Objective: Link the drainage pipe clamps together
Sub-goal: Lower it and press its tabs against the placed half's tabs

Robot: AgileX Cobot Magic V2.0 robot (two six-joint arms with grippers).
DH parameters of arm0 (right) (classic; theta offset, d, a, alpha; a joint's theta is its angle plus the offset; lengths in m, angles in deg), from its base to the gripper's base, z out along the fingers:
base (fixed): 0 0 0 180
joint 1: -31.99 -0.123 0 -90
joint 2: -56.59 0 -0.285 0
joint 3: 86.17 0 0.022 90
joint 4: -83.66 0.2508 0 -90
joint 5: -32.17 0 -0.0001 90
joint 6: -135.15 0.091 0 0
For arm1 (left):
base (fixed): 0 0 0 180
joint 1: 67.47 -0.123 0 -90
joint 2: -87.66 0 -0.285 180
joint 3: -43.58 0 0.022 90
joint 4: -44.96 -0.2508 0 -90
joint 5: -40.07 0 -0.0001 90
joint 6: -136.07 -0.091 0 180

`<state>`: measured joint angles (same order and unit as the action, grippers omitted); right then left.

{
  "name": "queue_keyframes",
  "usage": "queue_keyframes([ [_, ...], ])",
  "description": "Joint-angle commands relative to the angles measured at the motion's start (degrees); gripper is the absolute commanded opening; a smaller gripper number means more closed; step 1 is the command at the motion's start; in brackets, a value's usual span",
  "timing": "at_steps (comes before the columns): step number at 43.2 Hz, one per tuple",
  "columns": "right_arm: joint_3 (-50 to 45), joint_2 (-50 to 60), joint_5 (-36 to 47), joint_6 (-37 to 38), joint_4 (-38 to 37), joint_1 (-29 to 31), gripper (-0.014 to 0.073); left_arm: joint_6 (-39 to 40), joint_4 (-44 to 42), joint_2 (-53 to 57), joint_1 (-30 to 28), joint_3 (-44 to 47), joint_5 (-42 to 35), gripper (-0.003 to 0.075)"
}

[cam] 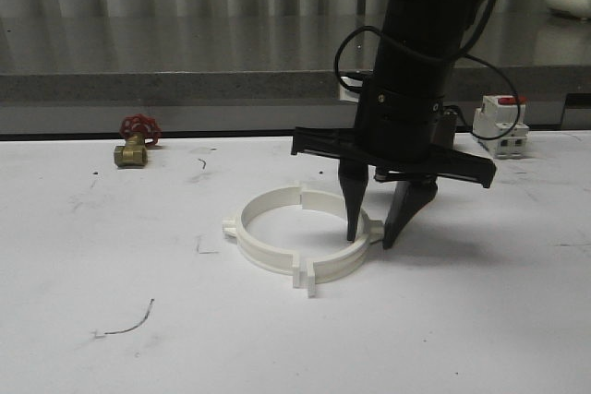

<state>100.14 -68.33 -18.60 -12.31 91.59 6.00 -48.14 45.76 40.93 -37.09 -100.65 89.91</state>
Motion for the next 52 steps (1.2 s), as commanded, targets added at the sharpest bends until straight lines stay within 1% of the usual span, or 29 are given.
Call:
queue_keyframes([
  [1,1.4,2.8,2.3,0.3,0.0,0.2,0.0304,0.0,0.2,0.1,0.0,-1.6,-3.6,0.0273],
  [7,1.4,2.8,2.5,2.4,0.2,0.2,0.0304,0.0,0.2,0.1,0.0,-1.6,-3.6,0.0273],
  [16,1.4,2.8,3.4,2.9,0.3,0.3,0.0304,0.0,0.2,0.1,0.0,-1.6,-3.6,0.0273],
  [22,1.4,2.8,3.6,5.2,0.3,0.3,0.0304,0.0,0.2,0.1,0.0,-1.6,-3.6,0.0273],
  [46,1.4,2.8,6.8,6.9,0.2,0.5,0.0304,0.0,0.2,0.1,0.0,-1.6,-3.6,0.0273],
  [49,1.4,2.8,7.1,6.9,0.2,0.5,0.0316,0.0,0.2,0.1,0.0,-1.6,-3.6,0.0273],
  [52,1.4,3.0,6.7,6.9,0.0,0.5,0.0352,0.0,0.2,0.1,0.0,-1.6,-3.6,0.0273],
])
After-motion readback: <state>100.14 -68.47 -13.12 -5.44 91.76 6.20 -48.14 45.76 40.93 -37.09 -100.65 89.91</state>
